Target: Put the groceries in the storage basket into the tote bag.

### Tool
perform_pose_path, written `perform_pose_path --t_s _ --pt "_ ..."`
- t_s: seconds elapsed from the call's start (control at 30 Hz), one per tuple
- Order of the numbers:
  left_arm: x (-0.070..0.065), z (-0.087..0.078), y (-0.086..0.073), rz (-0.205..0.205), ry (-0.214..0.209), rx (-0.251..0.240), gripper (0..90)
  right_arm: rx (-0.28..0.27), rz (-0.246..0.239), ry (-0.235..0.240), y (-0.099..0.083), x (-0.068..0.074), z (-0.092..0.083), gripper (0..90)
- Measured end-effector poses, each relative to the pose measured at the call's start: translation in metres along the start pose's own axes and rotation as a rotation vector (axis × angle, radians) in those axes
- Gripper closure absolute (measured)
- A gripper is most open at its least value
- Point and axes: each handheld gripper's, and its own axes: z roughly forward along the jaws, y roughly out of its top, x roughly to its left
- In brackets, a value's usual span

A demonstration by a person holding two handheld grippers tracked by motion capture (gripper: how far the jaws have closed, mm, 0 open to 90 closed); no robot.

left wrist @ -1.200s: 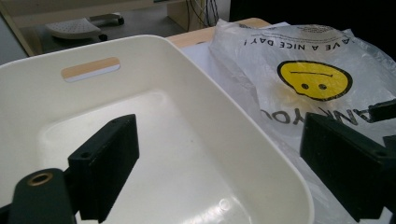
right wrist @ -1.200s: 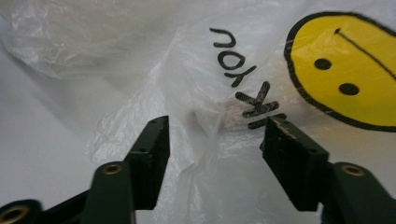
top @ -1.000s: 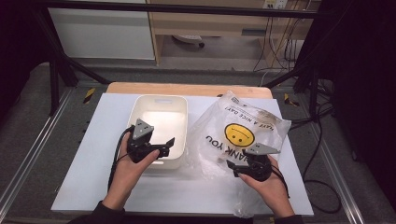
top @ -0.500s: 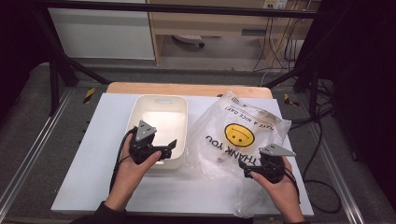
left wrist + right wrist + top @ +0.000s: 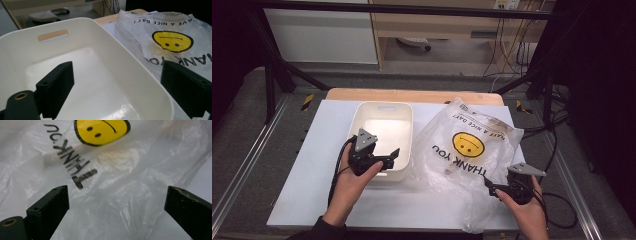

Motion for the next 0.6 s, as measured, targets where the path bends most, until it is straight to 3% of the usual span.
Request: perform_pose_path --t_s 0.37,0.47,0.6 --pt "0.002 -0.001 0.0 -0.003 0.007 -0.001 11.8 0.125 0.052 0.003 -0.021 -0.009 0.008 6.5" --pt "0.003 -0.002 0.0 -0.004 0.01 -0.001 11.8 0.164 0.048 0.011 -0.023 -0.007 0.012 6.7" --pt "0.004 -0.002 0.001 -0.008 0.013 -0.005 11.8 0.191 -0.003 0.021 -0.024 0.0 0.016 6.6"
